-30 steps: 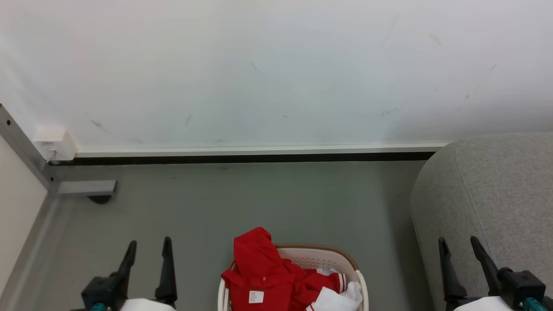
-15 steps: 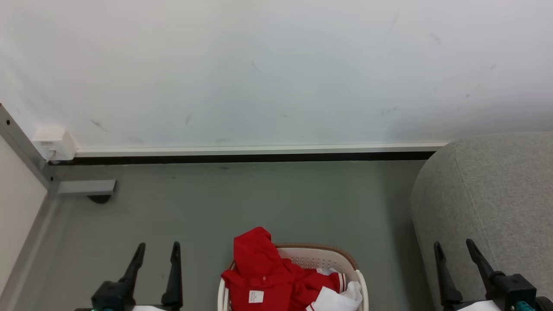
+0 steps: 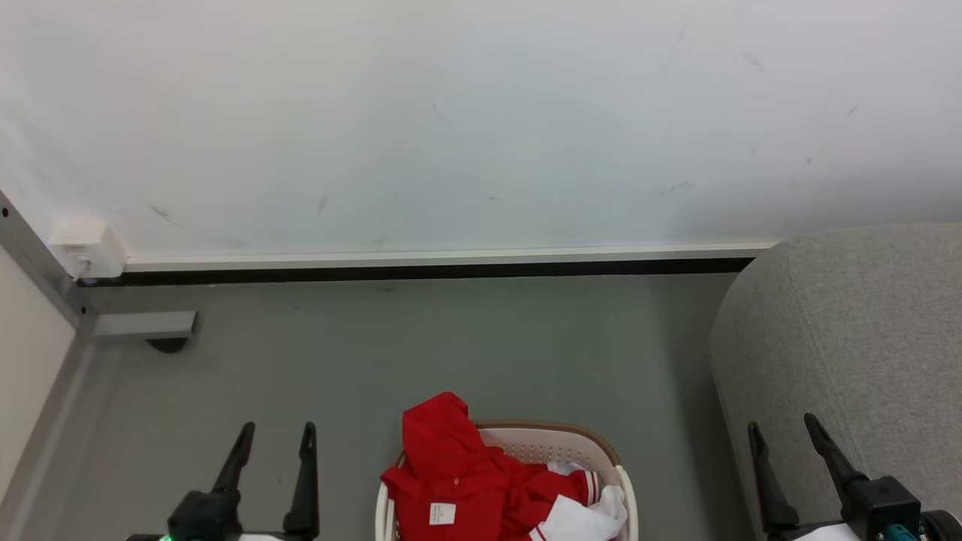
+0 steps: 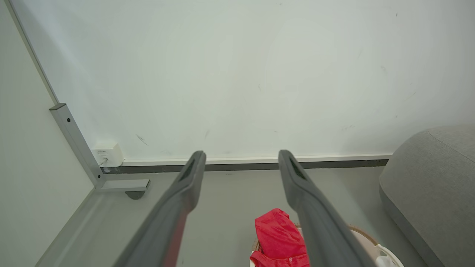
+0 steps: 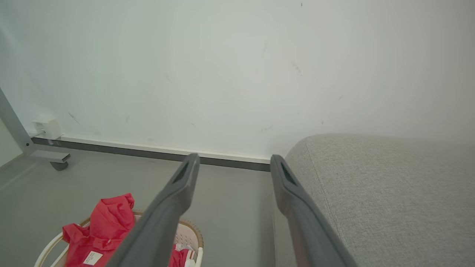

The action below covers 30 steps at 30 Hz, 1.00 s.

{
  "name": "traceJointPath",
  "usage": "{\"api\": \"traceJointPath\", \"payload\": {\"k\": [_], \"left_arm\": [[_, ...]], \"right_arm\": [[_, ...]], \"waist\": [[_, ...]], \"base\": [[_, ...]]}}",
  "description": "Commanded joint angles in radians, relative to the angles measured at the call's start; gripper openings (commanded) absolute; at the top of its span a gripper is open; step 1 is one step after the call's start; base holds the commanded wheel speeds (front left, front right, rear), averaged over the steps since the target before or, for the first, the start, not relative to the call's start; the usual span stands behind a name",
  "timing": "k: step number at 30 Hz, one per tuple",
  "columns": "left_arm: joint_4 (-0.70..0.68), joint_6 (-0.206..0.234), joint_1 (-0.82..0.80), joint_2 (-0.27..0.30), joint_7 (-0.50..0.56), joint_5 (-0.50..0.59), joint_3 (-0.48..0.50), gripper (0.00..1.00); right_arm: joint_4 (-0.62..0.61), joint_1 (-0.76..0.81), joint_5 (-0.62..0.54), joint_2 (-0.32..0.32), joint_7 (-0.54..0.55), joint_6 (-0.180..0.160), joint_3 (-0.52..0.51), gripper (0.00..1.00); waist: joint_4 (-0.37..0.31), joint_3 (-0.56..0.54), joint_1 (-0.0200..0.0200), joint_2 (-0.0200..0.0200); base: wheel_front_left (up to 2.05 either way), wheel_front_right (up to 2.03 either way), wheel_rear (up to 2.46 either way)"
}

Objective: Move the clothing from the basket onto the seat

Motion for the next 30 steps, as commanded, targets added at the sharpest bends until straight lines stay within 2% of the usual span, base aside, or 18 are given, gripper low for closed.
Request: {"api": "traceJointPath", "payload": {"k": [1,16,24,30], "left_arm": [[0.002,-0.003,0.002,-0.002,-0.001,0.015,0.004,1.0],[0.001,-0.027,-0.043,-0.014,-0.001,0.006,0.007,1.0],[0.069,-0.071,-0.189,-0.019,-0.001,0.035,-0.085,1.0],[0.254,-0.081,-0.346,-0.021,0.017,0.084,-0.19,1.0]], "right_arm": [[0.0,-0.014,-0.002,-0.004,-0.004,-0.002,-0.005,1.0],[-0.032,-0.059,0.035,-0.004,-0.004,-0.002,-0.006,1.0],[-0.105,-0.132,0.041,-0.005,-0.002,-0.002,-0.02,1.0],[-0.153,-0.192,0.043,-0.005,-0.002,-0.002,-0.031,1.0]], "waist": [[-0.003,0.001,0.0,-0.0001],[-0.036,0.064,0.0,-0.0001],[-0.085,0.199,0.0,-0.0001],[-0.128,0.337,0.0,-0.0001]], "base": [[0.0,0.0,0.0],[0.0,0.0,0.0],[0.0,0.0,0.0],[0.0,0.0,0.0]]}}
